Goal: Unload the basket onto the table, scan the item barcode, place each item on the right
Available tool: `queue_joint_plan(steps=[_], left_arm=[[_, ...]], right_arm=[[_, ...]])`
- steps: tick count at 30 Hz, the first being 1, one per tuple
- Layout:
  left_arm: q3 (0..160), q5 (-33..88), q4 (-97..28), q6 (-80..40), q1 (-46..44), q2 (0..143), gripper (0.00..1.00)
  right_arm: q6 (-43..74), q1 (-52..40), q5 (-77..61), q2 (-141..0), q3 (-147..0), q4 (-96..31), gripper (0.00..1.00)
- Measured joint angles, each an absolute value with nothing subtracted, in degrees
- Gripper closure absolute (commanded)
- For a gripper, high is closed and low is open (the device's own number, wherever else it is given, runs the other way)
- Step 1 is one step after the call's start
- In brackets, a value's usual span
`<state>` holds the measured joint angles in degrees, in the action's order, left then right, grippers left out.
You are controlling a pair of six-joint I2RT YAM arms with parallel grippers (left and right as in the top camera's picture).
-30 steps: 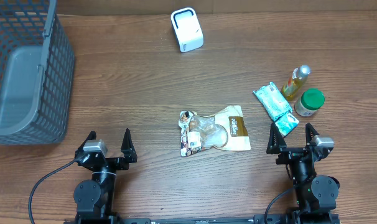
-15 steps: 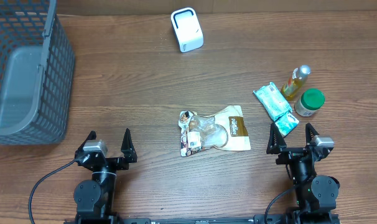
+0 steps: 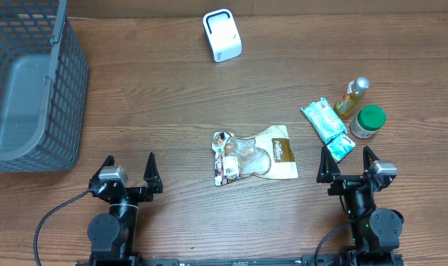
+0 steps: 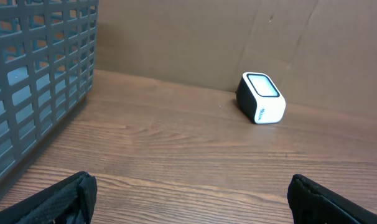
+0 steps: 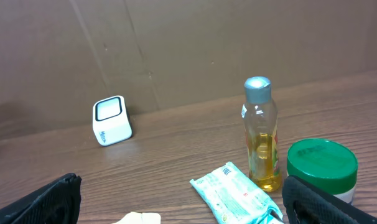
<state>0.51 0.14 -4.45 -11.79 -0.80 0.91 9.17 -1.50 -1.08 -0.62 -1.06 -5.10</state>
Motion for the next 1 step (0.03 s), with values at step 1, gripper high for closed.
queue_joint_plan(steps=[1], left_arm=[[0.51,0.14,-4.45,-11.79,-0.78,0.91,0.00]], right_arm=[[9.17,-1.50,-1.08,-0.62,-1.06,-5.10,0.00]])
